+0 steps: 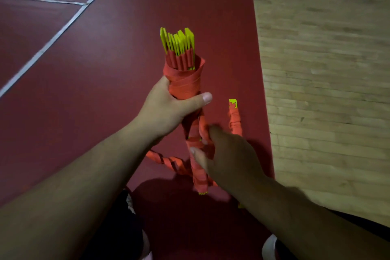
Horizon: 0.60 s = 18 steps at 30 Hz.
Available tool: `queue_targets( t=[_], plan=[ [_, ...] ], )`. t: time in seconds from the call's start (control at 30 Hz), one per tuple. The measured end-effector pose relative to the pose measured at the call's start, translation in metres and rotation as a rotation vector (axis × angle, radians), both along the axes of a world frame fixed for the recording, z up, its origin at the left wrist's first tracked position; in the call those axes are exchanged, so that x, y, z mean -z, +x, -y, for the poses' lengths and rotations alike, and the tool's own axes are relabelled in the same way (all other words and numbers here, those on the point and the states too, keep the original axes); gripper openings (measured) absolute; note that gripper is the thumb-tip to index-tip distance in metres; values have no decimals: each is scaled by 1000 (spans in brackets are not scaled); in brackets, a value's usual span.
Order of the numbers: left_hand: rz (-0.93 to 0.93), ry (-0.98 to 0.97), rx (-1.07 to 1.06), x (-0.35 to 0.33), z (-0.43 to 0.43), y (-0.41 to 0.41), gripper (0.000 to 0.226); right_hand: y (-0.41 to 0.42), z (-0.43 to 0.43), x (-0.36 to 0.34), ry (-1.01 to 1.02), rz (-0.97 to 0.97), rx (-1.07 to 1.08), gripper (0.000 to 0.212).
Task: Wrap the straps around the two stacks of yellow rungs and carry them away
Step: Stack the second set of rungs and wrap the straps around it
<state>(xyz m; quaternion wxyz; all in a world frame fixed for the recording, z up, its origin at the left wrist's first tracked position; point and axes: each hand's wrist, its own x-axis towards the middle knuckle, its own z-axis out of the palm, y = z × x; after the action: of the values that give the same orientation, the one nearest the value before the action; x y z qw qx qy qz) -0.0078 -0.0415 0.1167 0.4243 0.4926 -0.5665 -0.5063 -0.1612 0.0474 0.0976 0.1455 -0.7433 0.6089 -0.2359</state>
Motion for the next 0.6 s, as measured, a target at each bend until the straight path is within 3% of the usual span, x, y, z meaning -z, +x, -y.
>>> queue_targets(
  t=[0.1, 0.3, 0.4, 0.5, 0.6],
  plan=[
    [6, -45, -88, 1, 0, 4, 38, 2, 1, -3, -49, 36, -67, 20],
    [-117, -69, -170, -5, -1, 1, 33, -3, 7, -3, 3, 47, -59, 23],
    [-177, -20, -236, -5, -5, -5, 41, 3, 4, -1, 30, -24, -5, 51],
    [-275, 64, -167, -5, -10, -14, 55, 6, 4, 1, 177, 40, 104, 75],
    [-368, 117, -99, -10, -15, -23, 52, 3, 9, 9, 205, -14, 118, 52]
  ],
)
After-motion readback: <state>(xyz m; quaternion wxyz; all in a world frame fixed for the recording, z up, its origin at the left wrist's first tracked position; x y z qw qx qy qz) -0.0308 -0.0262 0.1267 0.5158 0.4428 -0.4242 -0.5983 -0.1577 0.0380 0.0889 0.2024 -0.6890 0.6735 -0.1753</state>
